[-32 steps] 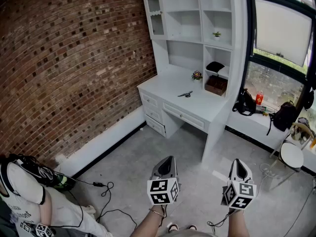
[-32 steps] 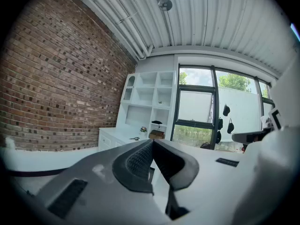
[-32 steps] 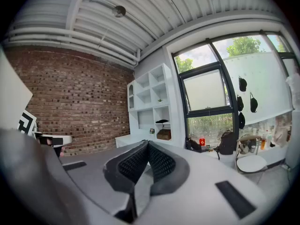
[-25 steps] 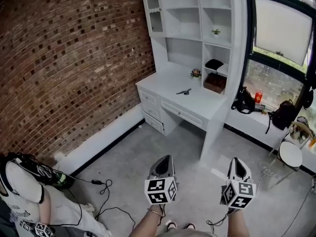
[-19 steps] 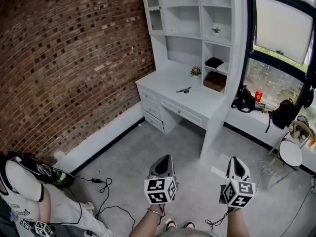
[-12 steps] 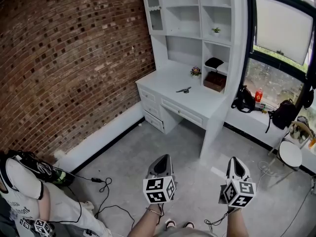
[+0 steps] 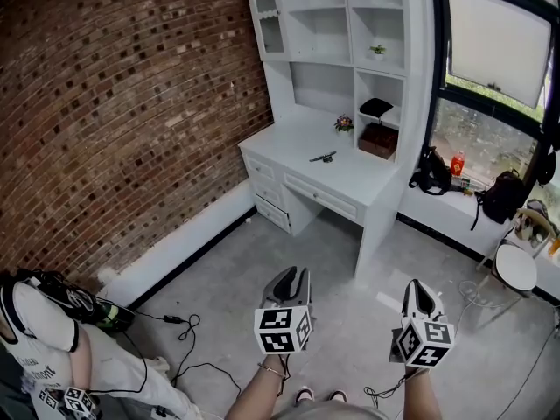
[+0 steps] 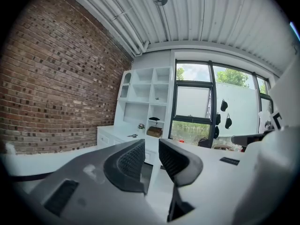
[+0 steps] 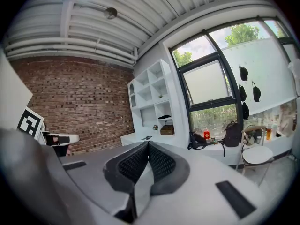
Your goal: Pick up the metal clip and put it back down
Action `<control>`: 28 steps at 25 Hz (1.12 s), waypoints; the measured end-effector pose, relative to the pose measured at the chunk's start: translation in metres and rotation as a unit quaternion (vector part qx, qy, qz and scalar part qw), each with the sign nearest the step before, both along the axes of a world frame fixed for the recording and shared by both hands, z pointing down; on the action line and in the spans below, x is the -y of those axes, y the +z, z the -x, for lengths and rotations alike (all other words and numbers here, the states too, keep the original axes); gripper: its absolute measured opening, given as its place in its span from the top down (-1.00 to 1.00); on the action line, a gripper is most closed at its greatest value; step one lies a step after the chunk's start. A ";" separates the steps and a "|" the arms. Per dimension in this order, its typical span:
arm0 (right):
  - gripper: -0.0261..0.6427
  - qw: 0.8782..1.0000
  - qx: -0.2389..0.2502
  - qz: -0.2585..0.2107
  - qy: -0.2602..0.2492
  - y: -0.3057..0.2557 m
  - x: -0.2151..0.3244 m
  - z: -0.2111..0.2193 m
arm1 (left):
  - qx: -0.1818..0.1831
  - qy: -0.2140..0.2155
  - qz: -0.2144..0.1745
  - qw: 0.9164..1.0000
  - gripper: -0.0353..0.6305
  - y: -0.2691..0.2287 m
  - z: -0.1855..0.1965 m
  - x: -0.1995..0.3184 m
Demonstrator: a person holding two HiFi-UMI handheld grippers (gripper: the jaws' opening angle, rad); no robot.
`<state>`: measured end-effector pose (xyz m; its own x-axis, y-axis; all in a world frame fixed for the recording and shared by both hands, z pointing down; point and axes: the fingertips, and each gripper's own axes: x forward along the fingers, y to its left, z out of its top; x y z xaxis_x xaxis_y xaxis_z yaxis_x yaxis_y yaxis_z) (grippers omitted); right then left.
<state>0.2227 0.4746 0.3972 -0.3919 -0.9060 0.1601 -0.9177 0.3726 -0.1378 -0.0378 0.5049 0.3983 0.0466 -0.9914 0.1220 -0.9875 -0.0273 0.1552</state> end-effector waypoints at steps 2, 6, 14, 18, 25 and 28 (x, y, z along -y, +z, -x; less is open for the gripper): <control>0.92 1.000 0.000 0.002 0.001 0.001 -0.001 -0.003 | -0.002 -0.001 0.002 1.000 0.62 0.001 -0.002 0.001; 0.92 1.000 0.001 0.007 0.005 0.006 0.000 -0.013 | -0.004 0.000 0.005 1.000 0.51 0.004 -0.006 0.003; 0.92 1.000 0.006 0.018 0.007 0.015 0.015 -0.035 | -0.004 0.001 -0.005 1.000 0.40 0.006 -0.022 0.013; 0.92 1.000 0.002 0.025 0.010 0.021 0.026 -0.055 | -0.006 -0.016 -0.006 1.000 0.40 0.010 -0.027 0.019; 0.92 0.999 0.000 0.037 -0.011 0.030 0.056 -0.053 | -0.009 -0.026 0.001 1.000 0.40 0.017 -0.028 0.040; 0.92 0.999 0.000 0.038 -0.013 0.031 0.072 -0.049 | -0.006 -0.026 0.007 1.000 0.40 0.022 -0.025 0.057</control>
<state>0.2718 0.4025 0.4281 -0.4144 -0.8812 0.2277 -0.9082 0.3841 -0.1665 -0.0126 0.4480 0.4199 -0.0035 -0.9907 0.1361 -0.9855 0.0265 0.1677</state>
